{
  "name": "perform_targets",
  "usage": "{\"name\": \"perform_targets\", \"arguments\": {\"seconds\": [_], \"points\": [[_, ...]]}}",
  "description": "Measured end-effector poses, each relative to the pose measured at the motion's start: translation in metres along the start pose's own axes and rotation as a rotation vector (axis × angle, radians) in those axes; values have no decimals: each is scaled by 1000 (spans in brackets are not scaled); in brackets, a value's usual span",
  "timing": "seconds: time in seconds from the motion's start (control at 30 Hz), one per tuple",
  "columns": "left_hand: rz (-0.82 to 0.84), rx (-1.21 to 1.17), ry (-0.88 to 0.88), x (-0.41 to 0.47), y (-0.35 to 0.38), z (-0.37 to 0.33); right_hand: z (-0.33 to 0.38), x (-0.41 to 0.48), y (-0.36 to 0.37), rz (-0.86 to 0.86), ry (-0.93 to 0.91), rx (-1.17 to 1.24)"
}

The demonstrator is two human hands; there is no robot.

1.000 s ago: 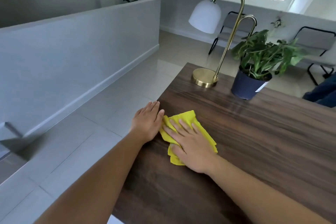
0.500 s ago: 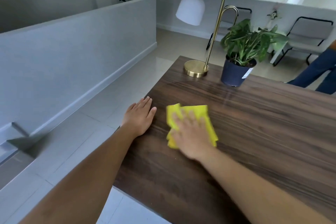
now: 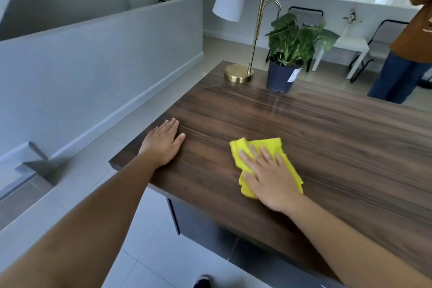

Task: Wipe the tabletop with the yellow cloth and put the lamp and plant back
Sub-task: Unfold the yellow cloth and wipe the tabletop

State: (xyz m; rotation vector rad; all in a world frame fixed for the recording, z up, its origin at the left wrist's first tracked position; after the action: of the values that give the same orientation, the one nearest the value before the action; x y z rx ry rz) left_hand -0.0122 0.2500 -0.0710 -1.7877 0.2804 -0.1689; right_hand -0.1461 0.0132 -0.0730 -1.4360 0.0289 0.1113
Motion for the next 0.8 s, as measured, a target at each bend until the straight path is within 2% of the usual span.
{"name": "perform_targets", "arguments": {"seconds": [0.07,0.13,0.27,0.4,0.53,0.8], "points": [[10,12,-5,-10,0,0,10,-48,4,17,-194,-3],[15,17,-13,-21,1,2,-13,-88,7,59,-273,-6],[0,6,-26,-40,1,8,-76,-142,2,96,-239,-22],[-5,4,-34,-51,-1,15,-86,-157,3,129,-215,-81],[-9,-14,-39,-53,-4,24,-42,-129,3,102,-277,-83],[-59,1,-52,-55,-12,76,137,16,12,69,-471,-35]]}}
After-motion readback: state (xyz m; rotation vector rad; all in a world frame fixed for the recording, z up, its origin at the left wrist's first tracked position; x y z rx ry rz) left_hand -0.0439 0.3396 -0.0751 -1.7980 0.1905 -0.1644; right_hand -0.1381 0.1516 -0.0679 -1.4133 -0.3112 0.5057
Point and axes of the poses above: each hand's wrist, its own x-axis towards the middle knuckle, its own y-axis out of the palm, z = x × y, the point moved 6 cm from there along x, towards the middle knuckle, and after that the axes turned 1 degree about -z, right-handed, at the moved point
